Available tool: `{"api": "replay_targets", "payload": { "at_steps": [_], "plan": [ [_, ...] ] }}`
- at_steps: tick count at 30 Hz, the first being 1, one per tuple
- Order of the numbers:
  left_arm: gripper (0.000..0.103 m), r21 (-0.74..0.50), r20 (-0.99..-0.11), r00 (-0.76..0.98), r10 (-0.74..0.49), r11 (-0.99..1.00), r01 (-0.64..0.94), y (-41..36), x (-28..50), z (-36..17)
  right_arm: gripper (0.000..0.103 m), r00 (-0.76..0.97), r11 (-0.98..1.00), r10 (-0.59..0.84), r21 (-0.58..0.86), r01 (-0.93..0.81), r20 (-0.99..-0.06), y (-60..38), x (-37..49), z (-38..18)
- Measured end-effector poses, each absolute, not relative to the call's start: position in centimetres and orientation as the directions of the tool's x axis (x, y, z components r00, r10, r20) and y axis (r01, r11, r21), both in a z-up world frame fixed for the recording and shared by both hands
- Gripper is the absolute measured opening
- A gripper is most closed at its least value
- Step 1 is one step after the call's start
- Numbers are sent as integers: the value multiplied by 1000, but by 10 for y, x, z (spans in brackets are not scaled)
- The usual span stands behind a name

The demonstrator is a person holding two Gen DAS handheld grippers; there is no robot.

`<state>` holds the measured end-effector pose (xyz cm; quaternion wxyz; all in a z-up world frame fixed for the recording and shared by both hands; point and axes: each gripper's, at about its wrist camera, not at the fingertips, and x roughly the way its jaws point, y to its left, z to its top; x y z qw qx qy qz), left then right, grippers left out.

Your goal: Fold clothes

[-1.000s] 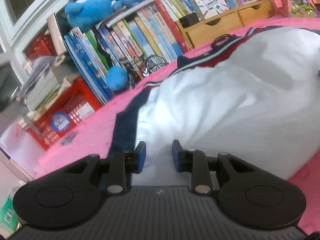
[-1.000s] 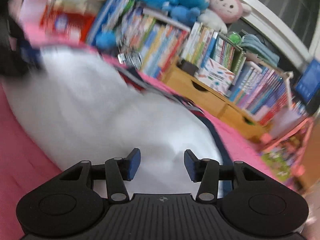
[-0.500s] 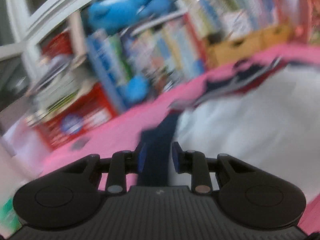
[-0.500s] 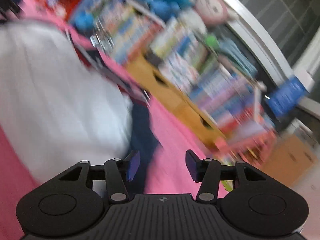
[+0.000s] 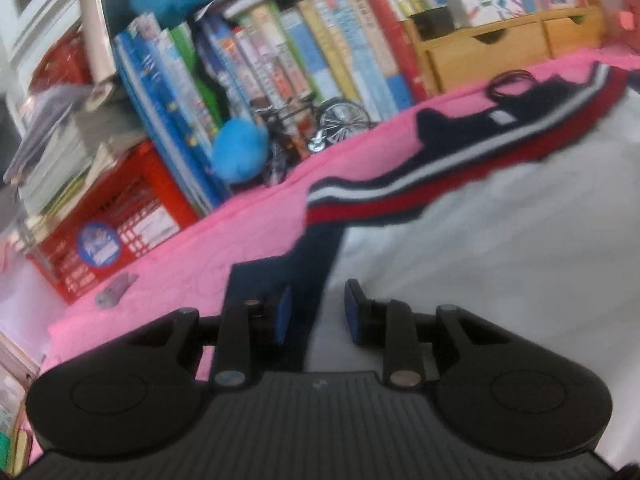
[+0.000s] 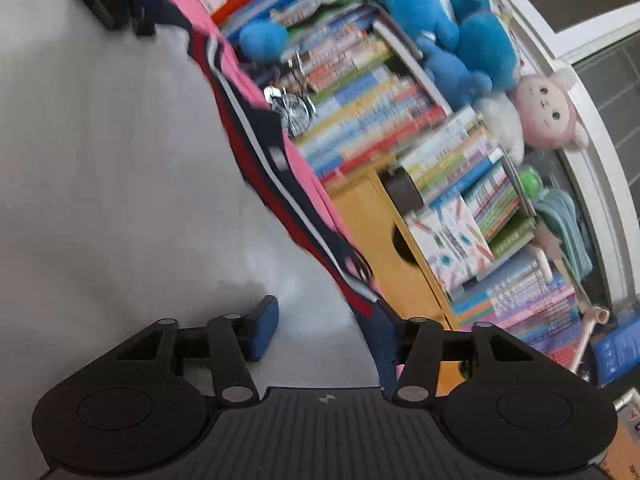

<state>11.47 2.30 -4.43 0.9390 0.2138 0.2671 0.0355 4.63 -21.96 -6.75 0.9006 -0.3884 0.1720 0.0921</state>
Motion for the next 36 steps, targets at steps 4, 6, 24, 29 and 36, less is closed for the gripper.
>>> {"api": "replay_targets", "payload": {
  "at_steps": [4, 6, 24, 29, 36],
  "plan": [
    [29, 414, -489, 855, 172, 908, 54, 26, 114, -44, 59, 909, 702, 0, -648, -297, -417, -241, 64, -72],
    [29, 411, -490, 856, 168, 910, 57, 27, 113, -44, 67, 888, 758, -22, -586, -286, -460, -267, 72, -72],
    [29, -159, -561, 785, -261, 965, 207, -73, -47, -10, 72, 853, 904, 155, 420, 80, -498, -356, -97, -76],
    [29, -103, -618, 764, -183, 983, 152, -93, -45, -29, 72, 855, 824, 233, 560, 78, -463, -355, -101, -87],
    [31, -60, -622, 774, -116, 993, 100, -105, -44, -42, 72, 866, 813, 224, 575, 88, -448, -346, -78, -90]
  ]
}}
